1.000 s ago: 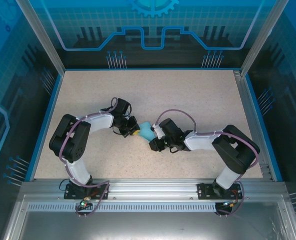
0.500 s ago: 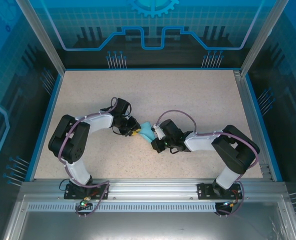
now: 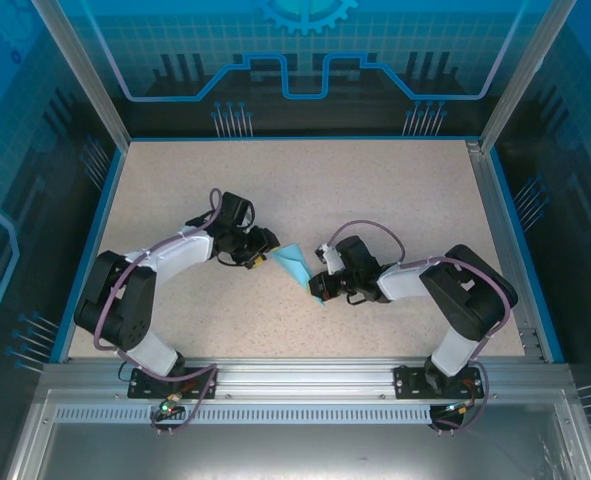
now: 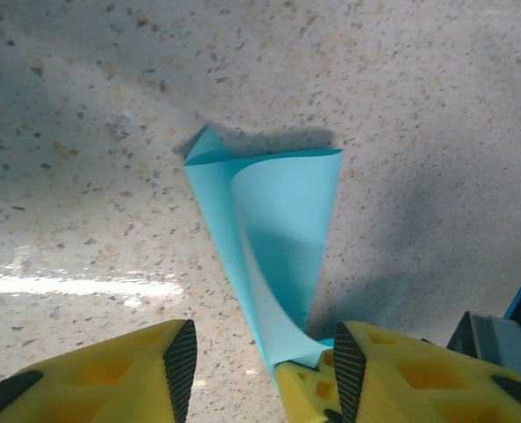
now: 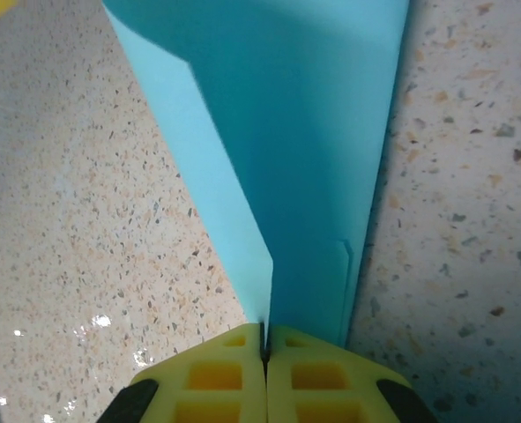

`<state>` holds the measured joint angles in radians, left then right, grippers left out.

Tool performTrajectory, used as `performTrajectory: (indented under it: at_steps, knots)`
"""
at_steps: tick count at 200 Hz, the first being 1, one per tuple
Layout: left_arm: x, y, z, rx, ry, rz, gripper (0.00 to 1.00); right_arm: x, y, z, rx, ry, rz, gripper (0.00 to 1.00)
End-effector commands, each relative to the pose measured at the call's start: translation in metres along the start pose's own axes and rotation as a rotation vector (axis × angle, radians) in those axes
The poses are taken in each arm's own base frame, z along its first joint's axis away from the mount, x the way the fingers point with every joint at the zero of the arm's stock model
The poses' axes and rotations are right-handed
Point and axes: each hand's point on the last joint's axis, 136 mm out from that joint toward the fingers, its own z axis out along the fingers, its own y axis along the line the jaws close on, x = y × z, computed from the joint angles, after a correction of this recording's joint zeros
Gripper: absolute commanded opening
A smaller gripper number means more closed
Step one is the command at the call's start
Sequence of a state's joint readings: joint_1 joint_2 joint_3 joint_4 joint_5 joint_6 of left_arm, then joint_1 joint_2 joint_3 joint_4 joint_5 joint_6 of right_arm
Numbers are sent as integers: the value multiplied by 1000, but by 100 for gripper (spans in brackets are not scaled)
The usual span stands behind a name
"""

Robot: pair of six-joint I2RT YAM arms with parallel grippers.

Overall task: Fold a paper plane with a square sheet of paper (pick it up from the middle)
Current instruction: Fold the wing for the fifth time at the center of the table.

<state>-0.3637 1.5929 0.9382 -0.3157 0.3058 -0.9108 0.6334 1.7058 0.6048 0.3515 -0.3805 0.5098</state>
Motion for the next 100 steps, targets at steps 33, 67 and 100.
performTrajectory:
  at_steps: [33,67,100]
  knots:
    - [6,-2,0,43,15,26,37,5,-9,1,-37,46,104,7]
    - [18,-16,6,131,49,71,24,5,-8,2,-44,74,136,7]
    - [31,-23,15,211,62,86,17,3,-5,0,-61,81,173,6]
